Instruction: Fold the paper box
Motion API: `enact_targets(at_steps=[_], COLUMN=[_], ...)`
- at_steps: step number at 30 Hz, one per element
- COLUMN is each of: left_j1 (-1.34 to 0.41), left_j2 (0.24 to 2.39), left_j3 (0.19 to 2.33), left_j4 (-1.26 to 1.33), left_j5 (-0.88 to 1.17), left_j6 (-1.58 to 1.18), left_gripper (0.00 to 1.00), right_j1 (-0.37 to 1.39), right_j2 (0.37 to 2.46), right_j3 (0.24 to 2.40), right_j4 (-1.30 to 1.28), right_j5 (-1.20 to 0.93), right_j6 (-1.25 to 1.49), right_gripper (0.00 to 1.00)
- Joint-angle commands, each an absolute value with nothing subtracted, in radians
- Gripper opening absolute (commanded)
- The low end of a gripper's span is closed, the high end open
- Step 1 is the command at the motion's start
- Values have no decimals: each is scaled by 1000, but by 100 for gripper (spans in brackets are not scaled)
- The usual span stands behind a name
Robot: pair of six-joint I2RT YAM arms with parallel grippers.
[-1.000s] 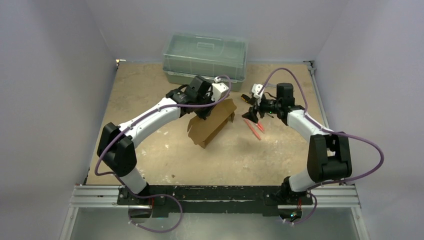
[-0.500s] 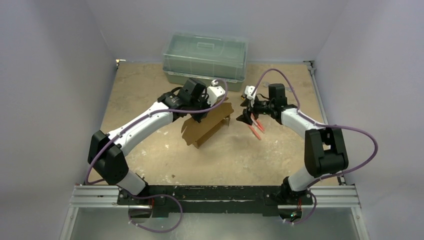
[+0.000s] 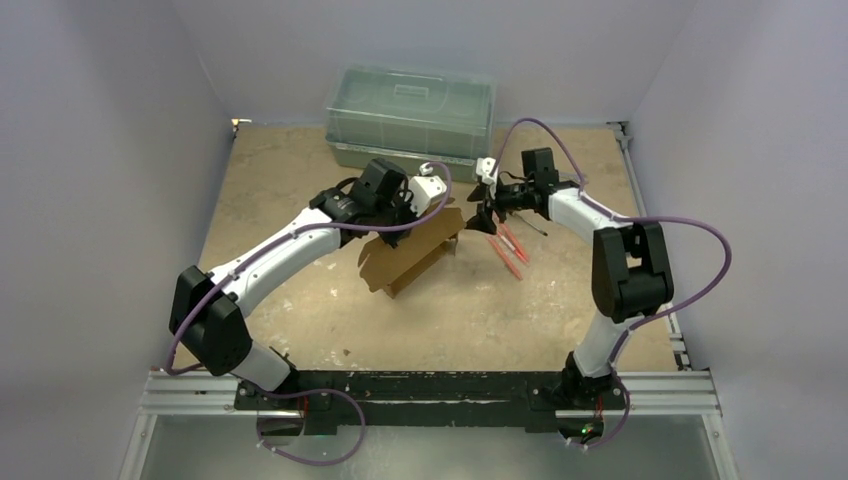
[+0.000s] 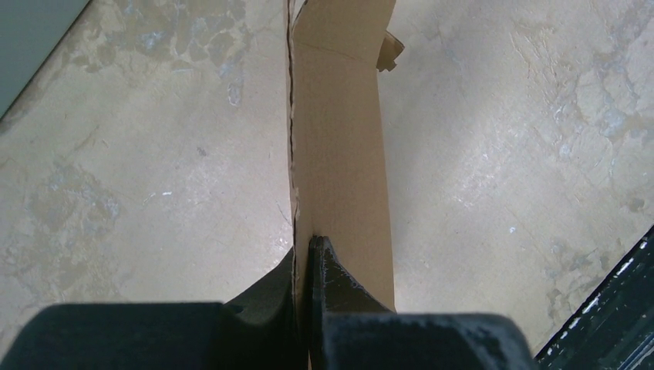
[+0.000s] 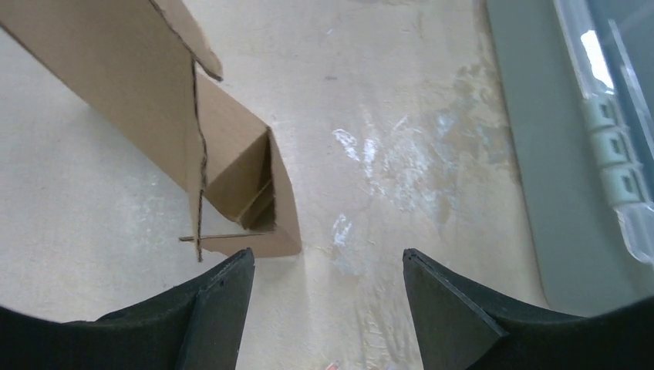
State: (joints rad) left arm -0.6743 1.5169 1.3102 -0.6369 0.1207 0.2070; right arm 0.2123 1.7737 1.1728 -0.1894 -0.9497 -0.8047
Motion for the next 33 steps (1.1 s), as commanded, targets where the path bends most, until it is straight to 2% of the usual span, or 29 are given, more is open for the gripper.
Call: enact_targets(at_steps=[1,15,20,33], left_j1=[-667,-663,-664,-655], left_j2=[1483,1452,1442,1418], left_j3=[1283,1261,1248,1222], left_j4=[-627,-604,-591,-556], left_j5=[150,178,181,215], left_j6=[246,238,233,209], left_gripper=[0,0,0,0], right_j1=[246,286,293,296], right_j2=[1799,1809,1799,1727], right_j3=[1242,1263,1251,1137], right_j4=[-375,-426,-435,-280], right_j5=[-1014,-975,-1067,-1119], right_j6=[-957,-937,-932,-805], right_gripper=[74,72,65,46])
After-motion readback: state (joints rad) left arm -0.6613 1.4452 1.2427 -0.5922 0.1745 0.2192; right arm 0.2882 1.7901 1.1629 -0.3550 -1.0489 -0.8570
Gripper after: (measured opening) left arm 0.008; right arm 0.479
